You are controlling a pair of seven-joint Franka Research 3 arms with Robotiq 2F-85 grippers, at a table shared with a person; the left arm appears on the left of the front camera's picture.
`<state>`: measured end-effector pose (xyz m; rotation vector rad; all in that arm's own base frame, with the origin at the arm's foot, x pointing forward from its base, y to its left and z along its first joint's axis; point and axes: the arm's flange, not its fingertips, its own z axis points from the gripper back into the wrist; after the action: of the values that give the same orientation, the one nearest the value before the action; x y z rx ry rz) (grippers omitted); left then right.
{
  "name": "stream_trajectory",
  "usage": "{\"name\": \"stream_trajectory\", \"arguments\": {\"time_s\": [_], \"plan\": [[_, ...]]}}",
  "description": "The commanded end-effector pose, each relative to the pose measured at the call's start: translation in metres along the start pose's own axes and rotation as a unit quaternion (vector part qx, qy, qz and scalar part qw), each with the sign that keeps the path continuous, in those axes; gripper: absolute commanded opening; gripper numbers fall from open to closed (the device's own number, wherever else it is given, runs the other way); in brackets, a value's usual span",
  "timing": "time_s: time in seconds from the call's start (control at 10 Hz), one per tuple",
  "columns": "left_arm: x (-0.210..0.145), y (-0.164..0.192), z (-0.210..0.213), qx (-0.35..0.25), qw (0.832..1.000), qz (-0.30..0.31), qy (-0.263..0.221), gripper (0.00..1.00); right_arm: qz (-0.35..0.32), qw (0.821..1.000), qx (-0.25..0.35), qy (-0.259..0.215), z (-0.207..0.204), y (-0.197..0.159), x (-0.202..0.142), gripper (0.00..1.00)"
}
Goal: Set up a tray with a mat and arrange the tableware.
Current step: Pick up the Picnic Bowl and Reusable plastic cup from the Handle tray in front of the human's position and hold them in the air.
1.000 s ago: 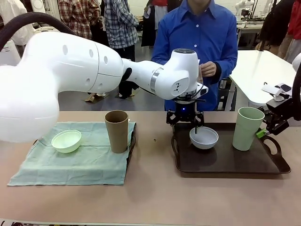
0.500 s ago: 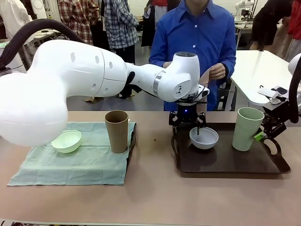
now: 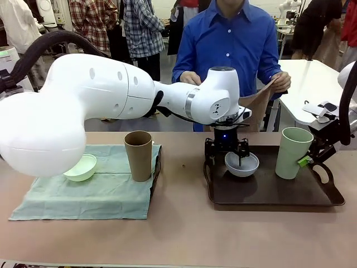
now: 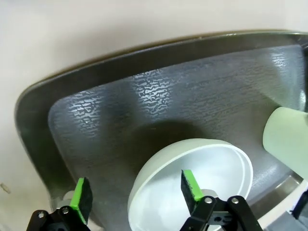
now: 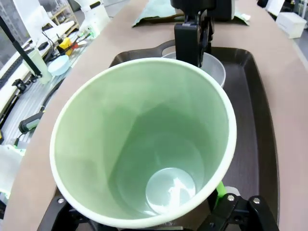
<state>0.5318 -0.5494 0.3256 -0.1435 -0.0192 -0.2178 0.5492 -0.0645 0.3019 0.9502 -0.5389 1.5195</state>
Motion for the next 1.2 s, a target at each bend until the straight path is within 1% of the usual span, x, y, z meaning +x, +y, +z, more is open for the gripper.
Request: {"name": "stream_trajectory", "arguments": {"time_s": [0.0, 0.1, 0.3, 0.4, 0.5, 0.6, 0.7, 0.8, 1.0, 1.1], "plan": [[0.007, -0.005, 0.005, -0.005, 1.0, 0.012, 0.013, 0.43, 0.017, 1.0, -0.001, 0.011, -0.007, 0.008, 0.0, 0.43], [0.006, -0.005, 0.006, -0.005, 1.0, 0.012, 0.012, 0.0, 0.019, 1.0, 0.0, 0.009, -0.007, 0.008, 0.0, 0.0], [0.005, -0.005, 0.008, -0.002, 1.0, 0.012, 0.009, 0.0, 0.021, 1.0, 0.001, 0.008, -0.008, 0.008, 0.0, 0.0], [0.004, -0.005, 0.007, 0.0, 1.0, 0.013, 0.009, 0.18, 0.022, 1.0, 0.001, 0.009, -0.008, 0.008, 0.0, 0.28], [0.003, -0.005, 0.008, 0.001, 1.0, 0.014, 0.009, 0.1, 0.024, 1.0, 0.0, 0.01, -0.008, 0.008, -0.001, 0.27], [0.002, -0.005, 0.009, 0.002, 1.0, 0.013, 0.006, 0.0, 0.025, 1.0, -0.001, 0.01, -0.007, 0.009, -0.002, 0.0], [0.0, -0.006, 0.011, 0.004, 1.0, 0.011, 0.005, 0.0, 0.027, 1.0, -0.003, 0.009, -0.007, 0.01, -0.002, 0.27], [-0.001, -0.006, 0.009, 0.007, 1.0, 0.01, 0.006, 0.0, 0.026, 1.0, -0.005, 0.012, -0.007, 0.01, -0.004, 0.0], [-0.004, -0.007, 0.01, 0.006, 1.0, 0.01, 0.004, 0.0, 0.026, 1.0, -0.007, 0.016, -0.006, 0.012, -0.005, 0.0], [-0.005, -0.005, 0.01, 0.005, 1.0, 0.01, 0.002, 0.0, 0.028, 0.999, -0.007, 0.015, -0.005, 0.013, -0.007, 0.27]]}}
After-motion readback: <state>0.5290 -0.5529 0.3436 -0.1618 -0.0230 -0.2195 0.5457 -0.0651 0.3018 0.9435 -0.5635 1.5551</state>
